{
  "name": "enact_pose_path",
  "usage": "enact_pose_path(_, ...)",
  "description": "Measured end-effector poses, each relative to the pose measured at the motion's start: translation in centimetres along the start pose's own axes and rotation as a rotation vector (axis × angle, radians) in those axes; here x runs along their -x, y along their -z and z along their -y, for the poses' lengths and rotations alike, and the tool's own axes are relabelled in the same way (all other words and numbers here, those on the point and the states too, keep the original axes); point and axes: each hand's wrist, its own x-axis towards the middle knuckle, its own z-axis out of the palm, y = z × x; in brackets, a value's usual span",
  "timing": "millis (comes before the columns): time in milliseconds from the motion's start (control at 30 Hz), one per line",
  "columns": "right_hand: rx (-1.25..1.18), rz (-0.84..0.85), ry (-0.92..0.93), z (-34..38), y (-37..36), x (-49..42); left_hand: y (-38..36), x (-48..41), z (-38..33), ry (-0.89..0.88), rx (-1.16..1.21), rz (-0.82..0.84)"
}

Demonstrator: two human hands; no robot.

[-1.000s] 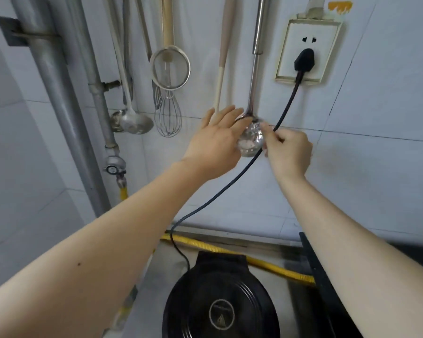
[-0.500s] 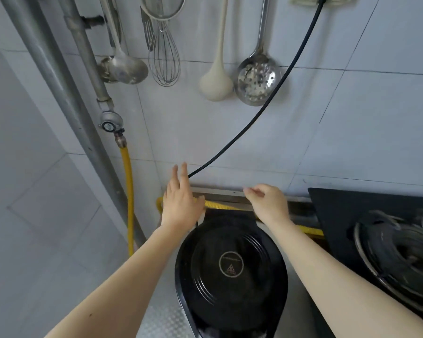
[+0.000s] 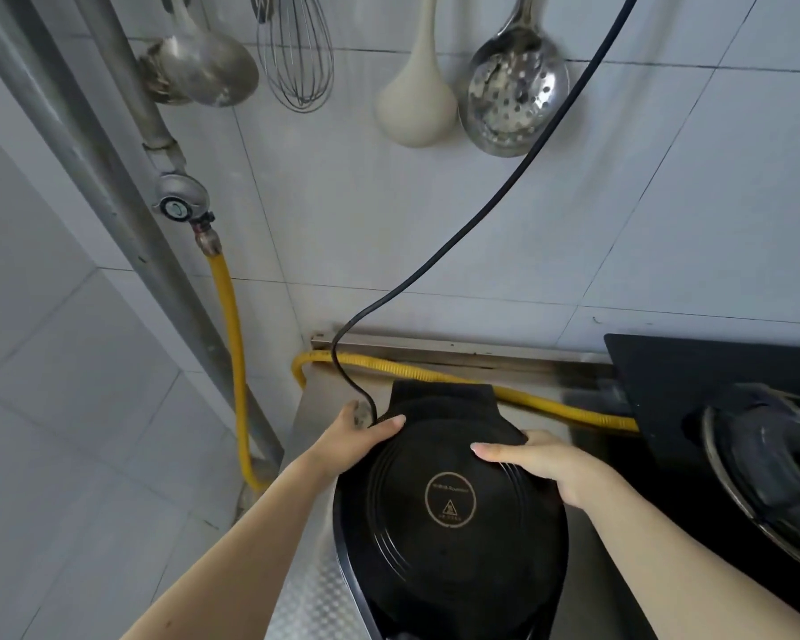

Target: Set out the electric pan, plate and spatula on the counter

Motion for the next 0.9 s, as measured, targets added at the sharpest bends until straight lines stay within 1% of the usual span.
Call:
enact_pose_path(133,-0.034,-0.038,0.04,-0.3,-0.8,0.2,0.1,-0.2,0.0,-0.02,0.079,-0.013)
enact_pose_path(267,-0.081,-0.034,0.143,0.4,-1.1,1.1,0.6,0.2,-0.9,-0.029,0.193,-0.031)
enact_pose_path(300,-0.097,-0.031,0.168,0.6,-1.1,1.4,0.8,0.3,-1.3,-0.079,0.21,-0.083)
enact_pose_path(333,-0.106,-0.028,0.192,0.8,-1.1,1.6,1.0,0.4,-1.8,-0.15,0.242,-0.189)
enact_pose_path(400,-0.106,-0.036,0.226,1.1,-1.2,1.9,1.6,0.4,-2.7,-0.276,0.297,-0.471)
enact_pose_path(433,-0.102,-0.044,0.242,1.2,-1.2,2.0,2.0,0.3,-3.2,-0.333,0.273,-0.587)
enact_pose_path(500,-0.103,-0.056,0.273,1.3,-1.3,2.1,2.7,0.0,-4.1,-0.432,0.136,-0.712)
enact_pose_path(533,-0.105,-0.062,0.286,1.3,-1.3,2.1,3.0,-0.4,-4.4,-0.445,0.049,-0.717)
enact_pose_path(567,-0.109,-0.069,0.296,1.3,-1.3,2.1,3.3,-0.9,-4.4,-0.42,-0.055,-0.684)
enact_pose_path(633,-0.129,-0.081,0.305,1.3,-1.4,2.2,3.9,-1.7,-4.1,-0.281,-0.245,-0.511)
enact_pose_path(667,-0.138,-0.088,0.308,1.2,-1.4,2.3,3.9,-2.0,-3.7,-0.213,-0.286,-0.42)
enact_pose_path(700,-0.144,-0.098,0.312,1.0,-1.5,2.3,3.8,-2.1,-3.3,-0.167,-0.267,-0.359)
enact_pose_path(733,-0.147,-0.112,0.314,0.9,-1.5,2.2,3.6,-2.1,-2.9,-0.153,-0.205,-0.338)
enact_pose_path(800,-0.148,-0.133,0.316,0.6,-1.4,2.1,3.1,-1.9,-2.8,-0.227,-0.086,-0.423)
enact_pose_path(867,-0.139,-0.145,0.321,0.5,-1.3,2.2,2.8,-1.2,-3.3,-0.413,0.002,-0.599)
enact_pose_path(900,-0.135,-0.151,0.325,0.5,-1.2,2.2,3.1,-0.8,-3.8,-0.517,0.006,-0.701)
